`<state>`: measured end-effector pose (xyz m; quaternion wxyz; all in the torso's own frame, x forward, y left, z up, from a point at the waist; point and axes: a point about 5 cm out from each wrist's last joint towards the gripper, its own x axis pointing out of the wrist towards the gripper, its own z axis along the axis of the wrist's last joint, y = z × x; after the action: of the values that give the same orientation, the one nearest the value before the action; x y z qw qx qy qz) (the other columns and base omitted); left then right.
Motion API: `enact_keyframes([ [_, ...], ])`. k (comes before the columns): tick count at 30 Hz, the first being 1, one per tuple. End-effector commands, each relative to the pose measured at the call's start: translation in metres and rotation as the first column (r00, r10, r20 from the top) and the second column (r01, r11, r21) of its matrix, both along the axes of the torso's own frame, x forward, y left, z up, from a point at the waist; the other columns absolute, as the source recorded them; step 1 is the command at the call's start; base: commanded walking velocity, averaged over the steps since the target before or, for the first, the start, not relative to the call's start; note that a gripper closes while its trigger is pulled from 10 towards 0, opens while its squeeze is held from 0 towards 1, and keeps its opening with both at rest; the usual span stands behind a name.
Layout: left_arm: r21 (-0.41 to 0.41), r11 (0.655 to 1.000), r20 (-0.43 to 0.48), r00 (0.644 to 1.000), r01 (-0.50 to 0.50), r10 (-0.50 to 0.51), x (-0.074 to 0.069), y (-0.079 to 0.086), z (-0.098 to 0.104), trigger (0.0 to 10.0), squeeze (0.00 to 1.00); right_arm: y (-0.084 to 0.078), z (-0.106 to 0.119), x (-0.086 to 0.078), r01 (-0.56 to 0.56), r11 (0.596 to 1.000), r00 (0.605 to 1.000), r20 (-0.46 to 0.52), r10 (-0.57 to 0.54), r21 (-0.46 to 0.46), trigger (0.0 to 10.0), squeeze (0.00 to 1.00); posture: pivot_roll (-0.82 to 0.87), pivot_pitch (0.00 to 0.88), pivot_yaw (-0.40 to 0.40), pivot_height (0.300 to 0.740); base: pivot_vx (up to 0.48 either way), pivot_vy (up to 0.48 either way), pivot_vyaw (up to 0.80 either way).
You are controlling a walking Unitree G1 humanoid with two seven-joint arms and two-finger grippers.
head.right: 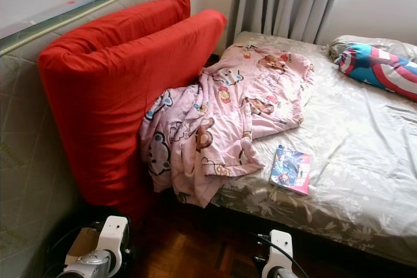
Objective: Clean up the room
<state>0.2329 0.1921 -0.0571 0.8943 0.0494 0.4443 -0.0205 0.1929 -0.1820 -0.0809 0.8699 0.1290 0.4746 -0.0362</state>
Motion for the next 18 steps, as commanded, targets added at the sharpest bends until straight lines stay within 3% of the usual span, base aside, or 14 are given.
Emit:
enact_keyframes([
  [1,0.009,1.0,-0.019,1.0,0.024,-0.024,-0.0028,-0.0014,-0.0021,10.0,0.0,-0.0019,0.0009,0.0014,0.017,1.0,1.0,0.009,-0.017,-0.001,10.0,0.0,-0.03,0.0,-0.067,0.74,0.0,0.0,0.0],
  [6,0.01,1.0,-0.019,0.999,0.026,-0.026,-0.0028,-0.0013,-0.002,10.0,0.0,-0.0018,0.0009,0.0014,0.017,1.0,1.0,0.009,-0.017,-0.001,10.0,0.0,-0.03,0.0,-0.067,0.74,0.0,0.0,0.0],
  [18,0.007,1.0,-0.018,1.0,0.024,-0.024,-0.0027,-0.0017,-0.0021,10.0,0.0,-0.0021,0.001,0.0014,0.015,1.0,1.0,0.009,-0.015,-0.002,10.0,0.0,-0.03,0.0,-0.067,0.74,0.0,-0.27,0.0],
])
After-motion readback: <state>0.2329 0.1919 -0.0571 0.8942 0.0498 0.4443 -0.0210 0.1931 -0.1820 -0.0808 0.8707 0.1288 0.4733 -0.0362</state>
